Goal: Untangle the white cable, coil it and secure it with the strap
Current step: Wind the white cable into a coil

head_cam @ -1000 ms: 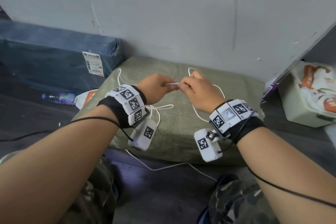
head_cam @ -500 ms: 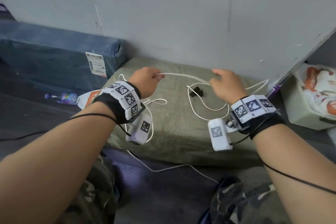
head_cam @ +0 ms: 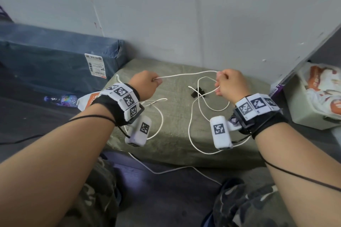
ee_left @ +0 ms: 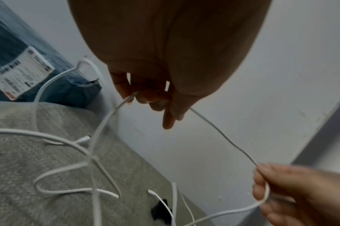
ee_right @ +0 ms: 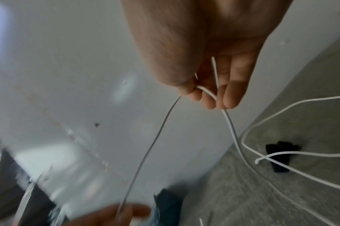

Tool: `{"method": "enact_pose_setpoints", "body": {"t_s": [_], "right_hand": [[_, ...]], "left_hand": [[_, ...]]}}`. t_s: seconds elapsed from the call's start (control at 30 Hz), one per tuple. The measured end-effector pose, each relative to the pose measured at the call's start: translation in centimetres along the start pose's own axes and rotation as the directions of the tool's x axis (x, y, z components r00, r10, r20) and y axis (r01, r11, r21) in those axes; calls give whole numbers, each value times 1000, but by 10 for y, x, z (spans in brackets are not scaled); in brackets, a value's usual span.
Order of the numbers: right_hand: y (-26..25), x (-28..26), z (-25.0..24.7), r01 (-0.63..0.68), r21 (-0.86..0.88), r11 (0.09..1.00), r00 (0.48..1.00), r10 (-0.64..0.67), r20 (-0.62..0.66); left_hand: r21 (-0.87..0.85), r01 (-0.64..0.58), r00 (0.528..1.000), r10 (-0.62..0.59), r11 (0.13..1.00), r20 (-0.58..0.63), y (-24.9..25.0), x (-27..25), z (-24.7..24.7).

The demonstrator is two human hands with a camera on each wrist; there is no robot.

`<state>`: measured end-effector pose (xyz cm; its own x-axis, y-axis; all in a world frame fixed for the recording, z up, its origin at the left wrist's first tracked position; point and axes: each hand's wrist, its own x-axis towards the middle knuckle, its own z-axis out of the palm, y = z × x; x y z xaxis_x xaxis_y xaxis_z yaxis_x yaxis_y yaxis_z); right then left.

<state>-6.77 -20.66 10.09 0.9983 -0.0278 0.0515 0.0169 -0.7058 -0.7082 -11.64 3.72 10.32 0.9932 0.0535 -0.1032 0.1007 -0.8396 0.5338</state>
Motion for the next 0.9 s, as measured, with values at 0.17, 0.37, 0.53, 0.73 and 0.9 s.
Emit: {"method": "enact_pose_setpoints", "body": {"t_s": [0.17, 0.37, 0.53, 0.73, 0.9], "right_hand": [[1, 1, -15, -90, -32, 995, 988, 85, -128], [-17, -14, -7, 9, -208, 978, 1000, -9, 5], [-44, -42, 23, 330, -81, 940, 896, -285, 341], [-34, -35, 26, 380, -184, 907, 899, -314, 306], [-27, -21, 13, 245, -220, 944, 969, -233, 79]], "left_hand": [[12, 74, 997, -74, 997, -9, -10, 4, -2], [6, 85, 996, -85, 996, -6, -2, -3, -1], [5, -42, 998, 42, 999, 51, 15, -8, 18], [-20, -109, 993, 110, 994, 43, 16, -9, 19], [12, 30, 1000, -30, 999, 3, 3, -2, 9]]}}
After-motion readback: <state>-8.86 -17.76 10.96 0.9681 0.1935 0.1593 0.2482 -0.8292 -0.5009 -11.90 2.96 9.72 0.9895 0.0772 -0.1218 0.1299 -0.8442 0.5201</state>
